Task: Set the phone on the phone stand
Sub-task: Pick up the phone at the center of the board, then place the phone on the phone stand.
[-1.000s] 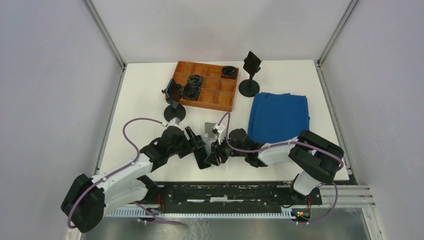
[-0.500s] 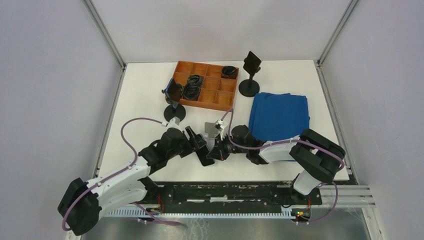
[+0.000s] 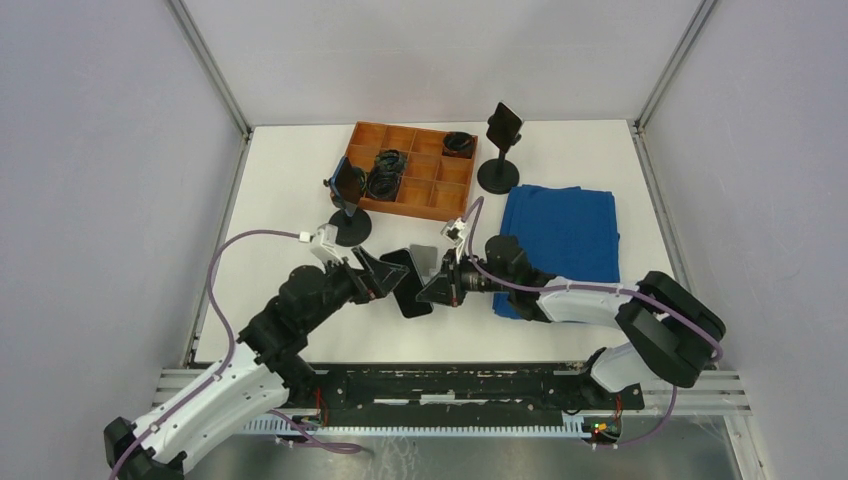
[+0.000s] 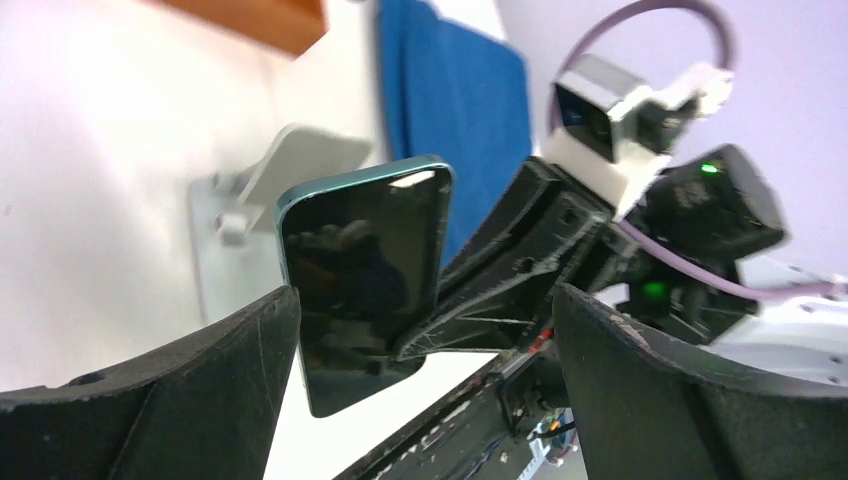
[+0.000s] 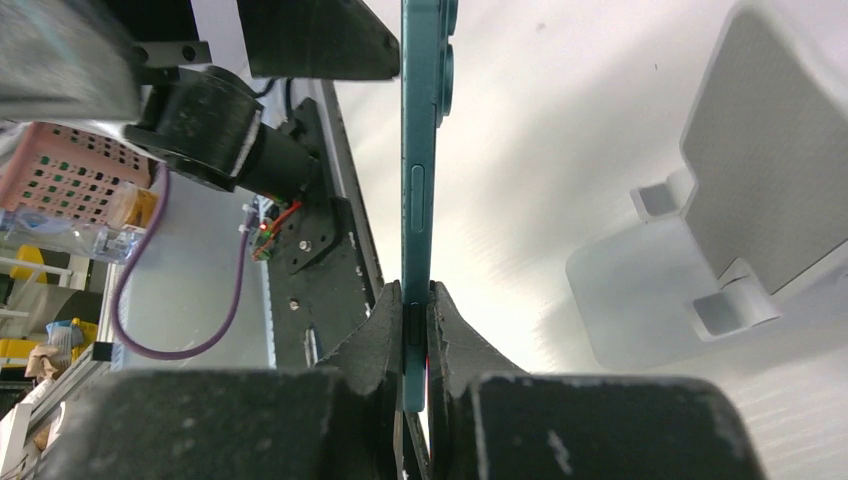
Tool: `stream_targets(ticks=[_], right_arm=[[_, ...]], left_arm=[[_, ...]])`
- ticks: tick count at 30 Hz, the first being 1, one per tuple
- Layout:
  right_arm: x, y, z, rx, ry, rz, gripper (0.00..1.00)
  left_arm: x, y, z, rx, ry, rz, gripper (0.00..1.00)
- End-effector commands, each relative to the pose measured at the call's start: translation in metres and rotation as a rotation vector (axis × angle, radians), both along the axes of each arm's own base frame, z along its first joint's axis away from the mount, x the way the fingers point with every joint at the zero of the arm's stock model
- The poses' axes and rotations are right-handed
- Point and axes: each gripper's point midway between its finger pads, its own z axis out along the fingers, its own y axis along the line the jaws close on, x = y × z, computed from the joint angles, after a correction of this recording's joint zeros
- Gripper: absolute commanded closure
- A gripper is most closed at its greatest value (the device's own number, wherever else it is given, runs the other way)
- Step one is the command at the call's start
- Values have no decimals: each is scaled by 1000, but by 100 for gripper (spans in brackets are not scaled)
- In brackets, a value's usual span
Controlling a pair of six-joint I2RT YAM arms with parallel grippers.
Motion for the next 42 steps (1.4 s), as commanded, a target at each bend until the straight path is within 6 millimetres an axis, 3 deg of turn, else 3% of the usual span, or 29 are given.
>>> stream_targets(ticks=[1, 5, 12, 22, 31, 42], right_arm=[[7, -5, 61, 149, -160, 51, 100], [21, -22, 80, 181, -212, 26, 100], [28, -43, 108, 223, -338, 61, 100], [25, -64, 121, 273, -420, 121, 100], [19, -67, 125, 299, -431, 149, 100], [18, -67, 120, 307, -404, 162, 100]], left_arm=[[-6, 3, 75, -25, -272, -58, 0], [-19, 0, 103, -47, -400, -129, 0], [-28, -13, 113, -109, -497, -208, 0], [-38, -30, 102, -205, -574, -307, 1], [-36, -38, 72, -205, -638, -333, 4], [-32, -53, 54, -176, -722, -386, 10]])
